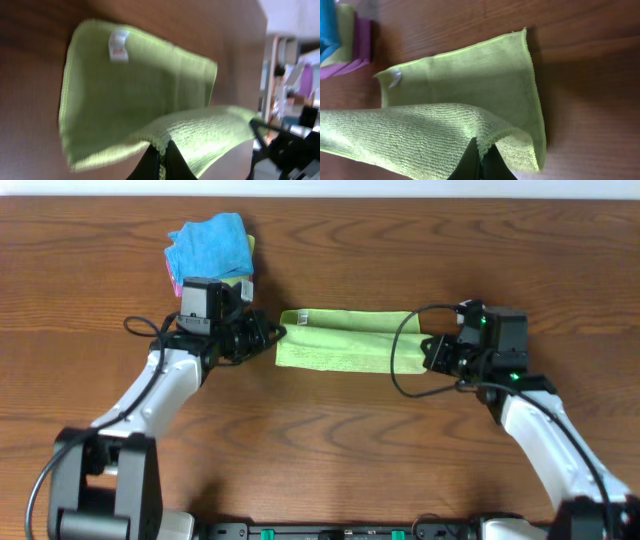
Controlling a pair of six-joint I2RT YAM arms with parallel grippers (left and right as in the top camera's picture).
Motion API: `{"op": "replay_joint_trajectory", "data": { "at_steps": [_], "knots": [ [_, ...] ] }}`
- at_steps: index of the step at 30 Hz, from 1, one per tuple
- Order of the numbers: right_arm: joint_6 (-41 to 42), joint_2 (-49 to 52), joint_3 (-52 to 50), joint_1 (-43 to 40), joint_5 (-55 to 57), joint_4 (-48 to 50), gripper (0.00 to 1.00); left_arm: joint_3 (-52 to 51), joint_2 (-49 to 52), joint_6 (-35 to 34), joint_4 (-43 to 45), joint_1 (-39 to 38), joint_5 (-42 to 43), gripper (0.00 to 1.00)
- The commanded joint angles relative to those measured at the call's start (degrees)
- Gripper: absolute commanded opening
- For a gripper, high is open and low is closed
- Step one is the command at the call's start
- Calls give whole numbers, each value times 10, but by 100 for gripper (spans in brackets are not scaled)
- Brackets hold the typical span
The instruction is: Fold the cloth
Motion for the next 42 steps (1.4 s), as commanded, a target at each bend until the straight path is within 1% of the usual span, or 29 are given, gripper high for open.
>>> {"op": "replay_joint_trajectory", "data": {
  "at_steps": [1,7,17,24,28,30,32,34,37,38,39,41,42],
  "knots": [
    [22,33,2,3,24,22,1,3,33,-46,32,2,-32,6],
    [28,86,2,3,31,101,1,3,75,-65,105,2,-53,6],
    [28,126,3,4,54,169,1,4,129,-92,192,2,-69,6],
    [28,161,3,12,67,209,1,4,140,-96,210,2,-97,6],
    [27,179,3,21,71,212,1,4,140,-96,210,2,-106,6],
    [22,183,3,27,72,212,1,4,140,-96,209,2,-108,7],
    [21,184,3,33,77,211,2,4,140,-96,209,2,-108,11],
    [21,184,3,36,79,214,12,4,140,-96,210,2,-108,27],
    [21,183,3,35,78,213,21,4,140,-96,209,3,-107,30],
    [21,182,3,35,75,213,30,4,140,-96,210,3,-105,31],
    [21,180,3,35,68,213,32,4,139,-96,210,4,-104,31],
    [21,173,3,35,52,210,40,4,134,-96,210,6,-94,31],
    [22,167,3,35,44,208,46,5,130,-95,210,7,-89,31]
  ]
}}
